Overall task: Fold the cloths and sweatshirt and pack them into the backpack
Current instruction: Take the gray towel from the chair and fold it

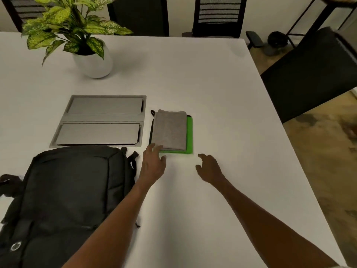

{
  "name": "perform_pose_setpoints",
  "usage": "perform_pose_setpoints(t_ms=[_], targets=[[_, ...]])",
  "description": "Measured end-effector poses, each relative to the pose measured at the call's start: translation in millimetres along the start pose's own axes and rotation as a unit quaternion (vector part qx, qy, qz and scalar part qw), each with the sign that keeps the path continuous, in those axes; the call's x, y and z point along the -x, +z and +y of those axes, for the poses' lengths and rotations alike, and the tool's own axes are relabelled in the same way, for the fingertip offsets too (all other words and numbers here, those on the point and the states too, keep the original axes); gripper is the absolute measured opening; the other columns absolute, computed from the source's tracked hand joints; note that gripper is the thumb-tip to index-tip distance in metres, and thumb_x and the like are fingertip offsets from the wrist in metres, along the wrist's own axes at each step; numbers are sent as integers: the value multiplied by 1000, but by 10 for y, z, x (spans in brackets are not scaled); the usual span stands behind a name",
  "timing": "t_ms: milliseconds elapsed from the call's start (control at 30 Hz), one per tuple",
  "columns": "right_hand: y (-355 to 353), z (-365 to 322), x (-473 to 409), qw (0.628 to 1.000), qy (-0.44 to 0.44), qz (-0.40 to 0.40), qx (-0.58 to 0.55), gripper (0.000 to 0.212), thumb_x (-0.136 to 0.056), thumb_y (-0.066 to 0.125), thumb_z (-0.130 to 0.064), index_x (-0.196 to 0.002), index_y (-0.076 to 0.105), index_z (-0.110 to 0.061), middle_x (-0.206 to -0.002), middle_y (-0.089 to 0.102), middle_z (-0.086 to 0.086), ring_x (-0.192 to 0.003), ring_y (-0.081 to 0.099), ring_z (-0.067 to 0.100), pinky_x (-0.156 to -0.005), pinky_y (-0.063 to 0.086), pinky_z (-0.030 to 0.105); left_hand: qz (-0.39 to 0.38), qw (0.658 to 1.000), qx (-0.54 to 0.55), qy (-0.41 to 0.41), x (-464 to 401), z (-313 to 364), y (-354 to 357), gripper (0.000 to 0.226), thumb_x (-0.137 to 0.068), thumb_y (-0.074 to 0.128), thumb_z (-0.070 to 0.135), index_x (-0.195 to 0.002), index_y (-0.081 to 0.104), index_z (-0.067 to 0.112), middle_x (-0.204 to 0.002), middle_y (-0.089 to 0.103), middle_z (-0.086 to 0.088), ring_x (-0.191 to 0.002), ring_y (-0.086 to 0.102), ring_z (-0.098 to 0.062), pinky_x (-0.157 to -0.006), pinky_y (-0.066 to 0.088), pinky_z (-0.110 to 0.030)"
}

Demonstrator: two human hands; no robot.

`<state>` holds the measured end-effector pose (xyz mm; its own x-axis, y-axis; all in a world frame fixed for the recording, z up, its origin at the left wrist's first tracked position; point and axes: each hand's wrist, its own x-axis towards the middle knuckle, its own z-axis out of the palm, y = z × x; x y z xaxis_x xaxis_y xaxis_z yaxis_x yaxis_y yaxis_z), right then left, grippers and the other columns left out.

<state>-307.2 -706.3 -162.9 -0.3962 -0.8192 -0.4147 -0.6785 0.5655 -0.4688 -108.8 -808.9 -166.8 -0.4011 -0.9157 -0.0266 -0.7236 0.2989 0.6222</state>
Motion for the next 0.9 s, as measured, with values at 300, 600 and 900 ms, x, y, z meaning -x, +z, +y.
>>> perform_pose_setpoints(t_ms=[300, 600, 900], targets=[[-85, 219, 1169, 994, -67, 33, 77, 60, -96, 44, -30, -150, 30, -9, -144, 39, 17, -132, 37, 34, -107, 35, 41, -29, 999, -39, -15, 1046, 425, -136, 59, -91, 62, 16, -140, 39, -6, -142, 41, -27, -134, 37, -42, -112, 29, -46], [-174, 334, 2075, 986, -109, 63, 114, 61, -99, 45, -34, -151, 25, -12, -149, 33, 18, -136, 33, 34, -107, 32, 39, 5, 999, -35, -29, 2015, 782, -354, 70, -95, 56, 21, -149, 19, -5, -157, 24, -19, -146, 22, -31, -119, 17, -33], [-109, 314, 2655, 978, -125, 124, 109, 65, -98, 47, -39, -152, 23, -11, -153, 25, 20, -140, 25, 37, -112, 26, 45, 41, 999, -28, -14, 2619, 897, -493, 70, -97, 54, 21, -151, 15, -3, -158, 20, -17, -148, 18, -28, -120, 16, -33]])
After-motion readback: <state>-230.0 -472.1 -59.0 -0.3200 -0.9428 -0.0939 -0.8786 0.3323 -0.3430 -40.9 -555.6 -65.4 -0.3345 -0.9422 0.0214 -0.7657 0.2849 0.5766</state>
